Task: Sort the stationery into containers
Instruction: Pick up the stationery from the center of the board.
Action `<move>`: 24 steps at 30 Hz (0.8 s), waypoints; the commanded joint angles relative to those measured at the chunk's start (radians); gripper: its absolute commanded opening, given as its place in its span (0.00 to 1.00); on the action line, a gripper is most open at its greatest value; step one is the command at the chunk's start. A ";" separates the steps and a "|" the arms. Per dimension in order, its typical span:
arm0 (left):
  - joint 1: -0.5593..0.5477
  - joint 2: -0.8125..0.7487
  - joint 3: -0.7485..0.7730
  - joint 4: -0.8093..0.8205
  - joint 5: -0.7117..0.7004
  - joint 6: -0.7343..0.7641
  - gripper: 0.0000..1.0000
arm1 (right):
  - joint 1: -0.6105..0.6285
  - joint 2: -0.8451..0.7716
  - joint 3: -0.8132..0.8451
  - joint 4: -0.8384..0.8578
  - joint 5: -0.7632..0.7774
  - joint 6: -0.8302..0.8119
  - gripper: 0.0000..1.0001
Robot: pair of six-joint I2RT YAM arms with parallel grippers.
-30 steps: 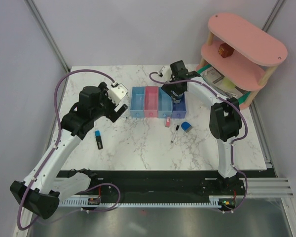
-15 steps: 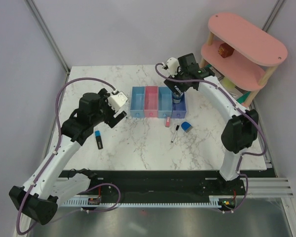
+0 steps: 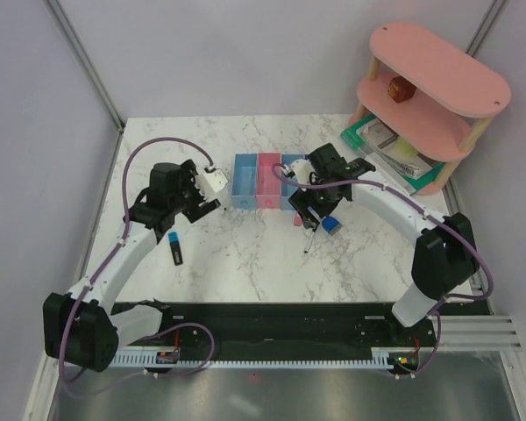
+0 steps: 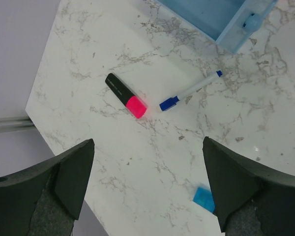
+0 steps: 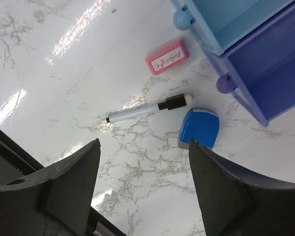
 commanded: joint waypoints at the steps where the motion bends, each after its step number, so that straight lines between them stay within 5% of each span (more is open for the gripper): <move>1: 0.047 0.031 0.003 0.118 0.109 0.233 0.97 | 0.006 0.021 -0.033 0.048 -0.035 0.046 0.79; 5: 0.080 0.054 -0.055 0.169 0.181 0.392 0.98 | 0.006 0.072 -0.044 0.083 -0.041 0.063 0.77; 24: 0.185 0.266 -0.044 0.221 0.307 0.516 0.96 | 0.026 0.245 0.041 0.196 -0.064 0.182 0.75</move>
